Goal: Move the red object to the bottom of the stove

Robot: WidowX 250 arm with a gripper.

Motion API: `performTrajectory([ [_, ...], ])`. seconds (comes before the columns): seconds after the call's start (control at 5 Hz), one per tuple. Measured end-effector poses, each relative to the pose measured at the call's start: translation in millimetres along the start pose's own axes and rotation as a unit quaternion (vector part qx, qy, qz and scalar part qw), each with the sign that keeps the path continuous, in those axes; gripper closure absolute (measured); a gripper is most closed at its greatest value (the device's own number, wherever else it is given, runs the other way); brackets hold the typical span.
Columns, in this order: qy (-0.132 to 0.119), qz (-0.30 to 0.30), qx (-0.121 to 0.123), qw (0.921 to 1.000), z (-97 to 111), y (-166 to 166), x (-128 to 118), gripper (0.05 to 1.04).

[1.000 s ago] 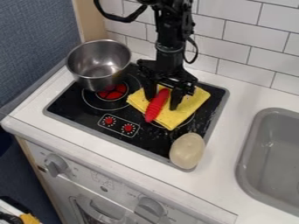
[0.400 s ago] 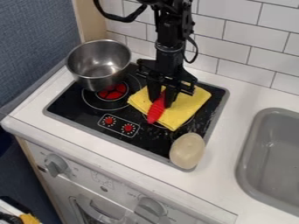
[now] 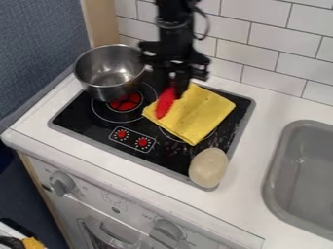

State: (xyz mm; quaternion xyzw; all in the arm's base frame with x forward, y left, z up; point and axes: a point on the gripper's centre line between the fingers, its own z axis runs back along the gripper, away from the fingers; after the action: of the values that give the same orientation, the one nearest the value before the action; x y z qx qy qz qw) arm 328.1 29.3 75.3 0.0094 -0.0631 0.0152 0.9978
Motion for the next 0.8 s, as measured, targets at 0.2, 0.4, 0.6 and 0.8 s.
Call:
performTrajectory([
  [0.2,0.016,0.002,-0.001,0.9999,-5.4,15.7,-27.4,0.731],
  [0.4,0.041,-0.015,0.003,0.9990,-16.5,28.8,-55.4,0.731],
  [0.6,0.065,-0.010,0.011,0.9978,-27.0,38.3,-75.6,0.731],
  [0.8,0.072,0.003,0.024,0.9971,-32.4,48.9,-72.1,0.731],
])
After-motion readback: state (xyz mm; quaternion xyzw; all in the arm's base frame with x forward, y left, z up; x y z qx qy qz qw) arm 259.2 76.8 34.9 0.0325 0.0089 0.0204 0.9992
